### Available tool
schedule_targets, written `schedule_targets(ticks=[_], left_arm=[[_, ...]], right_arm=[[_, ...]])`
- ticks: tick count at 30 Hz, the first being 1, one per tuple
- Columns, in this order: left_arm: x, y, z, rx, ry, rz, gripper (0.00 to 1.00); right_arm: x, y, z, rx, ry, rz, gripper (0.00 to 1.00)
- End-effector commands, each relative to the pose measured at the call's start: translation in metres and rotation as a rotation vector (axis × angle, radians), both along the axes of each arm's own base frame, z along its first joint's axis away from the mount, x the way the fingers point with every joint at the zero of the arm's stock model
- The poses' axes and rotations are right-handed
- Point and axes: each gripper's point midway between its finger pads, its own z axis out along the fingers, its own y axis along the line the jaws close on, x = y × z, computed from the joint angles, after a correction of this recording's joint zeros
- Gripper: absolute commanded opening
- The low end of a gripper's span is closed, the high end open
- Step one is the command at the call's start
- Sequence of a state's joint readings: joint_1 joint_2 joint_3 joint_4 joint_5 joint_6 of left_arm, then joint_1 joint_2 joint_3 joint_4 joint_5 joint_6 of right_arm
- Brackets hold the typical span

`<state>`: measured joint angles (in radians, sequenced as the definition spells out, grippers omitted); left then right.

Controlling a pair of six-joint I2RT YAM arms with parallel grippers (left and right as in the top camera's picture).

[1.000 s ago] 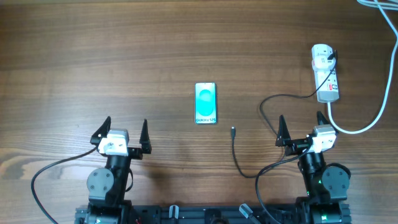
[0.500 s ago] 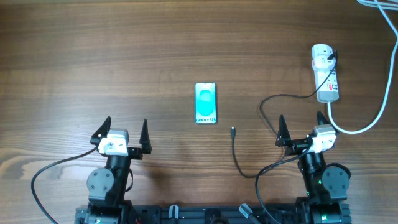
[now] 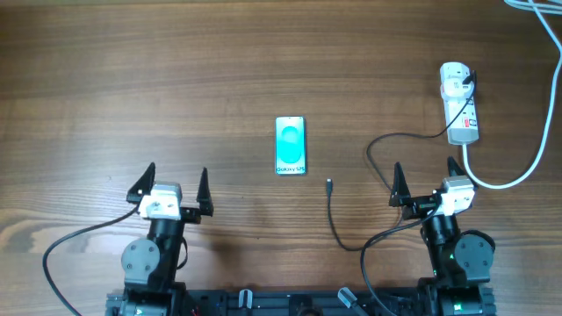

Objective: Plug charger to phone and switch on socket
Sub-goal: 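Move the left gripper forward over the Galaxy S25 phone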

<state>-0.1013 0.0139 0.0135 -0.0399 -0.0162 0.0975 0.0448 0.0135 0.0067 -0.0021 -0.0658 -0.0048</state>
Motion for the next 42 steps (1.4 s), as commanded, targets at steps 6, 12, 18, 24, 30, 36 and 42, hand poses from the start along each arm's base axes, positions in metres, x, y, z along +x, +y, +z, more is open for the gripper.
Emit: schedule_targets(ticks=[6,12,18,24,30,36,42], left_arm=[[-0.030,-0.082,0.024,-0.004,-0.109,-0.519,1.00],[-0.061,-0.078,0.126,-0.103,-0.517,-0.542,1.00],[-0.068,-0.063,0.190,-0.149,-0.568,-0.462,1.00],[-0.018,-0.067,0.217,-0.201,-0.130,-0.424,1.00],[-0.003,-0.102,0.192,-0.259,0.237,-0.605,1.00],[0.008,-0.098,0.183,-0.268,0.271,-0.564,1.00],[0.033,-0.082,0.146,-0.232,0.511,-0.341,1.00]], right_arm=[[0.000,-0.003,0.001,0.007,-0.006,-0.014,1.00],[0.000,-0.003,0.001,0.007,-0.006,-0.014,1.00],[0.000,-0.003,0.001,0.007,-0.007,-0.014,1.00],[0.000,-0.003,0.001,0.007,-0.006,-0.014,1.00],[0.000,-0.003,0.001,0.007,-0.006,-0.014,1.00],[0.000,-0.003,0.001,0.007,-0.006,-0.014,1.00],[0.000,-0.003,0.001,0.007,-0.006,-0.014,1.00]])
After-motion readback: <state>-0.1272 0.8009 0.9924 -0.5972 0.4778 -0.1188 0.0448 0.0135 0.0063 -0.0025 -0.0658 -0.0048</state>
